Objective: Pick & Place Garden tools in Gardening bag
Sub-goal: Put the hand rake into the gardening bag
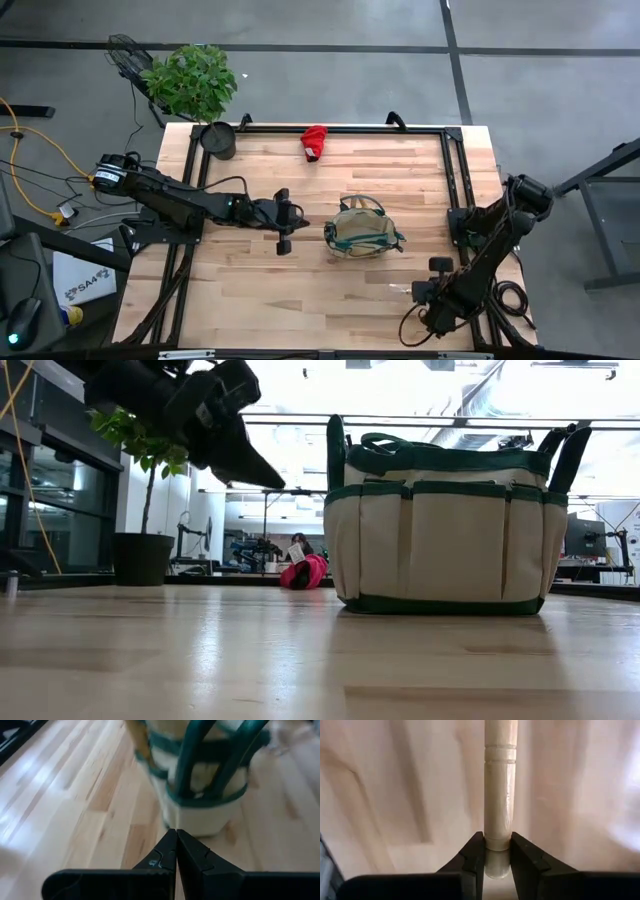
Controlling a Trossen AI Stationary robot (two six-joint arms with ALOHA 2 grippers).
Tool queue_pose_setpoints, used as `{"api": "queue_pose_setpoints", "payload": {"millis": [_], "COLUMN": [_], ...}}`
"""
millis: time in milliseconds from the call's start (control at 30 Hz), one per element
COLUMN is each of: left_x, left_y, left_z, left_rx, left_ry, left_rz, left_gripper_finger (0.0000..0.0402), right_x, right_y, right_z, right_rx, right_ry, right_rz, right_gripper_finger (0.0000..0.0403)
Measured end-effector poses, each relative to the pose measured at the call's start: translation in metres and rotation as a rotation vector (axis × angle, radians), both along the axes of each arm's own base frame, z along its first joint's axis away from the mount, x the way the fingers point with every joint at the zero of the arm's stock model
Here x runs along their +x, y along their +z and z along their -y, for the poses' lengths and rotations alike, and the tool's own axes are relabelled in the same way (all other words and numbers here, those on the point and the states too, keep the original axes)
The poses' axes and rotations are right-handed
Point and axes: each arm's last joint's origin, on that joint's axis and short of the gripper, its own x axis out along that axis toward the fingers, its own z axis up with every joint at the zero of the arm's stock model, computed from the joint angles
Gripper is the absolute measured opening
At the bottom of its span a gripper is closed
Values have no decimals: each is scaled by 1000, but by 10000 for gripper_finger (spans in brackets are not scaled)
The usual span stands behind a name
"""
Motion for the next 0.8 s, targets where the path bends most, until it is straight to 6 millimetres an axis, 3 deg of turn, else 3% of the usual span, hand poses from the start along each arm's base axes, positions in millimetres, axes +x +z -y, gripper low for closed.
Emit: {"api": "queue_pose_setpoints", "payload": {"millis": [533,800], "left_x": [10,25], "left_y": [24,62], "left_z": [4,7], "left_rx": [-128,-153], "left_ry": [-60,-50], "left_rz": [246,214], "left_gripper_finger": [3,3], "right_x": [15,36], "right_y": [83,109], "right_z": [21,28], "right_rx": [-188,-242], "right_ry": [176,307], "right_rz": [-164,-38], "right_gripper_finger": [58,58]}}
